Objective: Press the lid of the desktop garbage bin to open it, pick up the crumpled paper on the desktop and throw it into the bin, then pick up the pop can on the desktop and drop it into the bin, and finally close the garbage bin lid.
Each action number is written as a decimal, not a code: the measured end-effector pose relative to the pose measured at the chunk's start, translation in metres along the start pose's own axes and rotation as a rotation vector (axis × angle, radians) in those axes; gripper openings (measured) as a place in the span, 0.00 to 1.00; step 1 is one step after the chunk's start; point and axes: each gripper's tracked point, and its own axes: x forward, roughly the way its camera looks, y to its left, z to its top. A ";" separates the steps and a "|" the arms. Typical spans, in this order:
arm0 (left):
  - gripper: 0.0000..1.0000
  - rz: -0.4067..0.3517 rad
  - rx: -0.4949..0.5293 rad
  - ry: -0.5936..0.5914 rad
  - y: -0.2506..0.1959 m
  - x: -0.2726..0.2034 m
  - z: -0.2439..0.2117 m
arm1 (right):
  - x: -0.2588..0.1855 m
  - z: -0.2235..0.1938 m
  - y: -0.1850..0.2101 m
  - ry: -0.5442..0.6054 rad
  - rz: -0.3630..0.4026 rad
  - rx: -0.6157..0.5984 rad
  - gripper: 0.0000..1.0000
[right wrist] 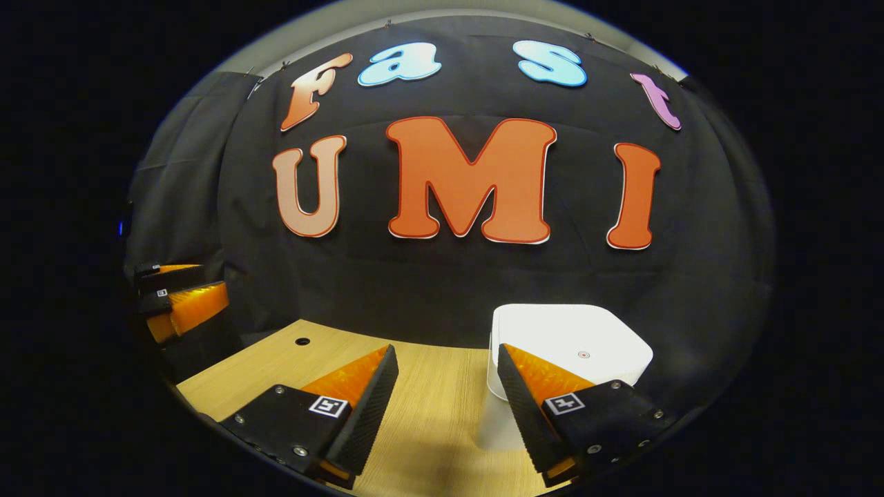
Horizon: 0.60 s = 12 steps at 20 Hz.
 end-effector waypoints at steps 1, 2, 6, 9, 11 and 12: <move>1.00 0.000 -0.001 -0.003 0.000 0.000 0.001 | 0.000 0.000 0.000 0.000 0.000 0.000 0.88; 1.00 0.003 -0.001 -0.005 0.000 0.000 0.001 | -0.001 -0.001 0.001 -0.001 -0.001 0.000 0.88; 1.00 0.013 -0.010 -0.019 0.000 0.001 0.002 | -0.001 -0.001 0.004 -0.005 0.001 0.002 0.88; 1.00 0.014 -0.003 -0.020 0.002 0.002 0.000 | 0.000 -0.003 0.006 0.001 0.005 0.003 0.88; 1.00 0.012 -0.003 -0.025 0.002 0.002 0.001 | -0.001 -0.002 0.008 -0.002 0.007 0.000 0.88; 1.00 0.014 -0.001 -0.028 0.002 0.002 0.002 | 0.000 -0.002 0.008 -0.005 0.008 -0.001 0.88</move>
